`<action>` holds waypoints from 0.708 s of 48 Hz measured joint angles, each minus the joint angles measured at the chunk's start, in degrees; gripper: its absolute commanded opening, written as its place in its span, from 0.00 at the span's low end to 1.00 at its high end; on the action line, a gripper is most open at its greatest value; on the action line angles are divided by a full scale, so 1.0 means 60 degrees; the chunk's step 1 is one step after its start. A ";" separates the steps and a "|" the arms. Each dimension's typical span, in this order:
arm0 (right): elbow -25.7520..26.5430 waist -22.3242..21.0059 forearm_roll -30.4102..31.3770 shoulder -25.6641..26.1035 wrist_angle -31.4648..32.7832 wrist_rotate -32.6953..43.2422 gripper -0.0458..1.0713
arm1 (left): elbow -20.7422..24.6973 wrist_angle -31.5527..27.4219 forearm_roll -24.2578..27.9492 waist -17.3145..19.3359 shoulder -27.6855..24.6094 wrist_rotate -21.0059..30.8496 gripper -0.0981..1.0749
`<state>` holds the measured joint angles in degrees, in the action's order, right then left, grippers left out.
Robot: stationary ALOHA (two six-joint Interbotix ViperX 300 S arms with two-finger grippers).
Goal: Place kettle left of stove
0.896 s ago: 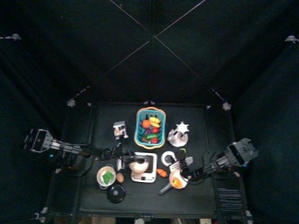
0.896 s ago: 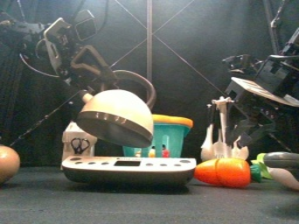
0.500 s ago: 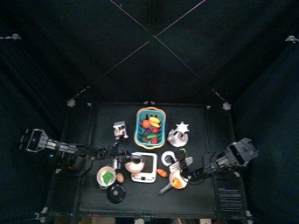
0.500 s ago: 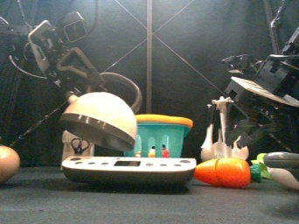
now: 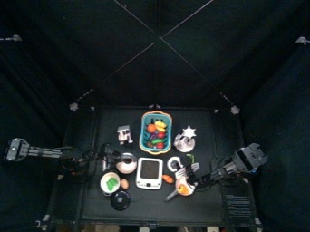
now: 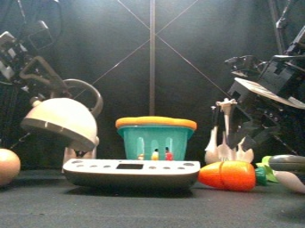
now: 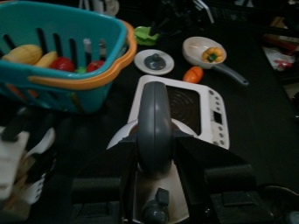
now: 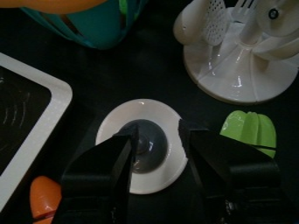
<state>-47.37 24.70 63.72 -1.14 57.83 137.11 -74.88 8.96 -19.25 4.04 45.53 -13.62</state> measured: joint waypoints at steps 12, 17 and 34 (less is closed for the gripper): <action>0.0000 -0.0073 0.0015 -0.0015 -0.0103 -0.0015 0.75 | -0.0586 -0.0513 0.0000 0.0645 0.0234 0.0000 0.66; 0.0000 -0.0132 0.0015 -0.0044 -0.0132 0.0000 0.75 | -0.0732 -0.0527 0.0000 0.0674 0.0234 0.0000 0.69; 0.0059 -0.0205 0.0190 -0.0146 -0.0278 0.0000 0.75 | -0.0864 -0.0542 -0.0103 0.0762 0.0249 0.0059 0.87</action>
<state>-47.02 23.47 64.86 -2.02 56.16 137.11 -80.07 5.71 -19.86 8.61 47.02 -13.27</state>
